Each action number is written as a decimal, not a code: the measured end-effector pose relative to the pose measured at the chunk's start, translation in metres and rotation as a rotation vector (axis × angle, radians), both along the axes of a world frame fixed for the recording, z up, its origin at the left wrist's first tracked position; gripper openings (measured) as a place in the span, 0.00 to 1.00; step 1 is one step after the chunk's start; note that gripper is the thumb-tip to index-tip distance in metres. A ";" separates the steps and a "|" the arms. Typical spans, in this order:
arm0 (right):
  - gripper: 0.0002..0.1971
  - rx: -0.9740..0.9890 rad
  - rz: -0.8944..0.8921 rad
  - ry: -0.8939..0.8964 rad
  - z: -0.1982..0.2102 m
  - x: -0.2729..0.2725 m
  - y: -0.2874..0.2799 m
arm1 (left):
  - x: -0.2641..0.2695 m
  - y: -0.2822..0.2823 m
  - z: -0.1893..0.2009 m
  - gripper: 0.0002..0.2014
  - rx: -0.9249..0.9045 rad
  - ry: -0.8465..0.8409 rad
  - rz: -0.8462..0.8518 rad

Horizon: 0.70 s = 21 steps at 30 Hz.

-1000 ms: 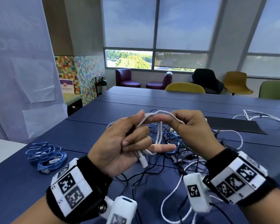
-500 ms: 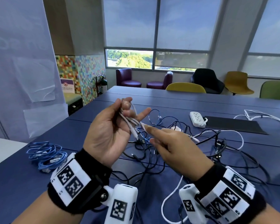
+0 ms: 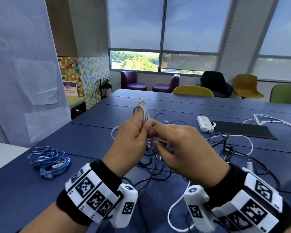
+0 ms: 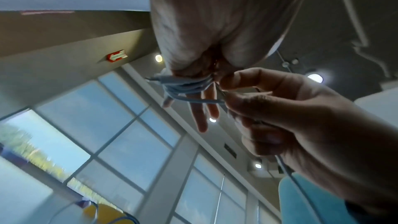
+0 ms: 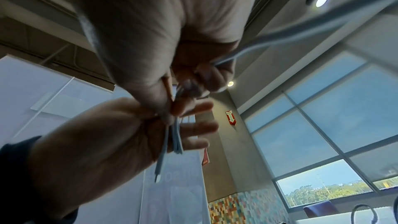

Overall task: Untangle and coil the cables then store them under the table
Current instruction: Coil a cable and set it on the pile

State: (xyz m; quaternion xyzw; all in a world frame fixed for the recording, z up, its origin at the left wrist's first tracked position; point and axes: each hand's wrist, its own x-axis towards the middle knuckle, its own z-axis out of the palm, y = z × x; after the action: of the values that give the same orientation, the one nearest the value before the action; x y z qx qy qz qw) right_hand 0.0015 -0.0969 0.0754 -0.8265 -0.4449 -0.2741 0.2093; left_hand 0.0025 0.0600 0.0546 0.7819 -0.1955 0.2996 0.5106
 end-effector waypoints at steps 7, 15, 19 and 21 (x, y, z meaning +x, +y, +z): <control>0.02 -0.086 -0.194 0.249 0.020 0.005 -0.020 | 0.000 0.005 -0.006 0.18 0.271 0.065 -0.015; 0.03 -0.290 -0.294 0.307 0.027 0.006 -0.029 | 0.001 0.007 -0.009 0.18 0.501 0.164 -0.001; 0.05 -0.313 -0.250 0.381 0.028 0.010 -0.035 | 0.000 0.009 -0.006 0.26 0.502 0.257 -0.111; 0.05 -0.269 -0.178 0.403 0.028 0.013 -0.035 | -0.003 0.009 -0.002 0.27 0.374 0.387 -0.255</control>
State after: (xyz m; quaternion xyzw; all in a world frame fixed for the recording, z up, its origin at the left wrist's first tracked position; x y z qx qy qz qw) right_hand 0.0141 -0.1318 0.1034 -0.9208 -0.3521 -0.0595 0.1568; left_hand -0.0006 0.0691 0.0530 0.8741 -0.2429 0.0371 0.4190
